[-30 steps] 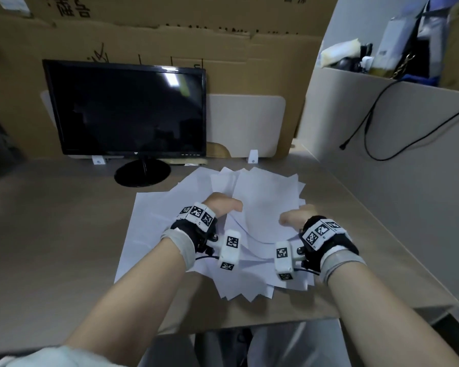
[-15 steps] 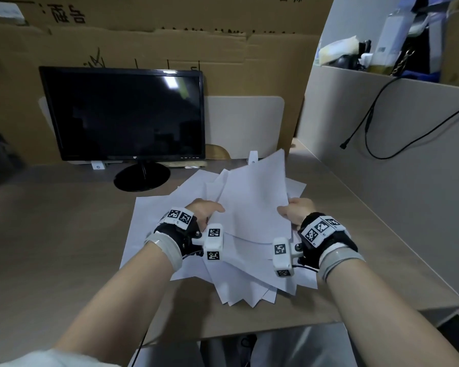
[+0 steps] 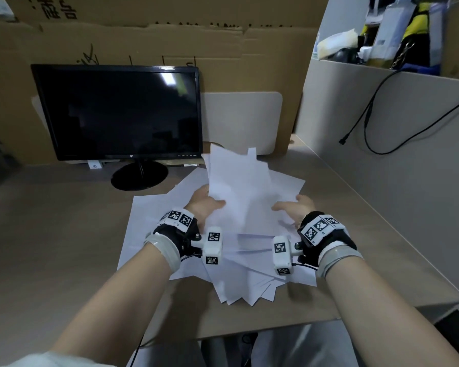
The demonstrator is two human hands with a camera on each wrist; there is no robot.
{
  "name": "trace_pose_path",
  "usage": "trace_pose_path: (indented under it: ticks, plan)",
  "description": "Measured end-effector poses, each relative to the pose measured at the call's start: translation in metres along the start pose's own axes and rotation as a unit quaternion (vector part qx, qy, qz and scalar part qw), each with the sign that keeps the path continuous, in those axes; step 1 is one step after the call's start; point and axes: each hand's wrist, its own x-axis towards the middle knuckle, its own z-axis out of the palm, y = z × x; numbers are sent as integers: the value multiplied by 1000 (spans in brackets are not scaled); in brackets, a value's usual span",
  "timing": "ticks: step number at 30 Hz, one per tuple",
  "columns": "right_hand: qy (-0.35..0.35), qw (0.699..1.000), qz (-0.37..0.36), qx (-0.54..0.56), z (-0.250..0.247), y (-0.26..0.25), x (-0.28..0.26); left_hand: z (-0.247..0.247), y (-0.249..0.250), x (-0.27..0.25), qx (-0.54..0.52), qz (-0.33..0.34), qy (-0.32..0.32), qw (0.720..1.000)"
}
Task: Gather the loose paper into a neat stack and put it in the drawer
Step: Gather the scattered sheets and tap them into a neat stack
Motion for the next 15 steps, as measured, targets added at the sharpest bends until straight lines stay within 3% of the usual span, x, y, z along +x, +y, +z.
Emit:
trace_pose_path:
  ticks: [4,7,10,15]
  plan:
    - [63,997,8,48,0,3,8,3,16,-17,-125,90,-7,988]
    - [45,996,2,82,1,-9,-5,-4,27,-19,-189,121,13,974]
    - [9,991,-87,105,6,-24,-13,-12,37,-22,-216,145,30,965]
    - [33,964,-197,173,15,-47,-26,-21,44,-29,-187,173,32,966]
